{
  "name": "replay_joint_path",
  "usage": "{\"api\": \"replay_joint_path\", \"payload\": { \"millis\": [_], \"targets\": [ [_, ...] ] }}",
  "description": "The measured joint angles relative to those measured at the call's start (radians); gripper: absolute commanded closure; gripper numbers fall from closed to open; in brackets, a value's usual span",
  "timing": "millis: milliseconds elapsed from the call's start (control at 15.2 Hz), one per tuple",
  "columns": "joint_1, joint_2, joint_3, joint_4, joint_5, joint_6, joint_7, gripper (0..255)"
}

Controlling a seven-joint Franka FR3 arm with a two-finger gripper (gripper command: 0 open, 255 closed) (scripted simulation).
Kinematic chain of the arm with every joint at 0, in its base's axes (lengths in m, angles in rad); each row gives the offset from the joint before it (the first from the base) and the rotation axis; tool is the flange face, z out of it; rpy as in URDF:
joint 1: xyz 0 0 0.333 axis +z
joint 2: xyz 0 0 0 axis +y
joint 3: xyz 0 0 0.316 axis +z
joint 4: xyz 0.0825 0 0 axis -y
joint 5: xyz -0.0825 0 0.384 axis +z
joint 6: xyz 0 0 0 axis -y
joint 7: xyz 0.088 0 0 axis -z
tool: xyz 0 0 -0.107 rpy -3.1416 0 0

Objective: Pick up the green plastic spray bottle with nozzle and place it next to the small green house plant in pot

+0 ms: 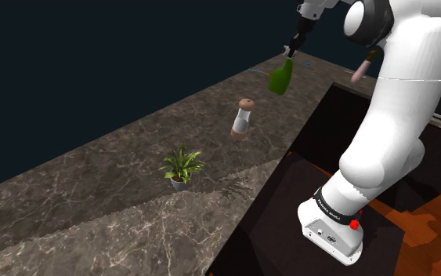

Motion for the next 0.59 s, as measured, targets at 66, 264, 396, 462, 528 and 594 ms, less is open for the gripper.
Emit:
{"api": "replay_joint_path", "payload": {
  "millis": [66, 264, 396, 462, 528, 594],
  "targets": [
    [-0.002, 0.000, -0.001, 0.016, 0.000, -0.016, 0.001, 255],
    [-0.008, 0.005, -0.001, 0.061, 0.001, -0.056, 0.004, 255],
    [-0.014, 0.009, -0.002, 0.093, 0.003, -0.083, 0.005, 255],
    [-0.019, 0.014, -0.002, 0.116, 0.005, -0.101, 0.004, 255],
    [-0.023, 0.018, -0.002, 0.133, 0.006, -0.116, 0.004, 255],
    [-0.029, 0.027, -0.002, 0.160, 0.011, -0.133, 0.004, 255]
  ]
}}
